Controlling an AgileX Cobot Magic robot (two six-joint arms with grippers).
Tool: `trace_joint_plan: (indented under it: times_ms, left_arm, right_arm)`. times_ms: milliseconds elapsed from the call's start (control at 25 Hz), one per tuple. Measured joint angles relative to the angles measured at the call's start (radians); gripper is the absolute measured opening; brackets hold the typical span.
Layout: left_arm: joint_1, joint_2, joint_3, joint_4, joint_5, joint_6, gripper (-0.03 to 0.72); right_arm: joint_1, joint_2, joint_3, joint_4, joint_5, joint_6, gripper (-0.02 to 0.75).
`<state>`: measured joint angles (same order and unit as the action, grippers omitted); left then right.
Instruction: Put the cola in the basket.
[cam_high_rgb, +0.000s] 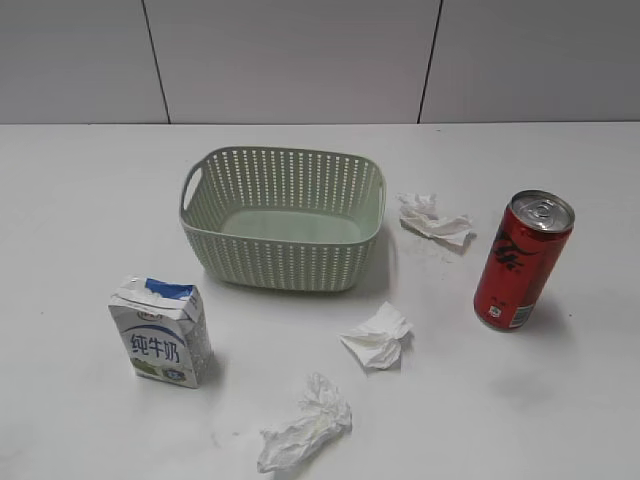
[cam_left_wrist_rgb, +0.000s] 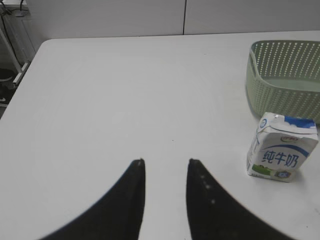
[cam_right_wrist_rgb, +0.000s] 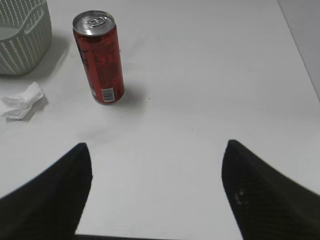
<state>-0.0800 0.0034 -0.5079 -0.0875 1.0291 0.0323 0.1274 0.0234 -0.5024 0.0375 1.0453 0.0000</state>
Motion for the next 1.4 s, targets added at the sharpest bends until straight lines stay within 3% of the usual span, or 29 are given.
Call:
trace_joint_plan:
  times_ms: [400, 760, 1080, 1280, 1400]
  left_arm:
    - [0.0, 0.0, 0.0, 0.0, 0.0, 0.0, 0.228]
    - [0.0, 0.0, 0.0, 0.0, 0.0, 0.0, 0.228]
    - [0.0, 0.0, 0.0, 0.0, 0.0, 0.0, 0.228]
    - [0.0, 0.0, 0.0, 0.0, 0.0, 0.0, 0.228]
    - [0.0, 0.0, 0.0, 0.0, 0.0, 0.0, 0.228]
  right_arm:
    - [0.0, 0.38, -0.074, 0.028, -0.04, 0.0, 0.63]
    - [0.0, 0.812, -0.242, 0.057, -0.073, 0.0, 0.571]
    - [0.005, 1.133, -0.425, 0.258, -0.082, -0.159, 0.581]
    - [0.1, 1.282, -0.5, 0.256, -0.091, -0.171, 0.589]
    - [0.181, 1.365, -0.54, 0.165, -0.106, -0.106, 0.591]
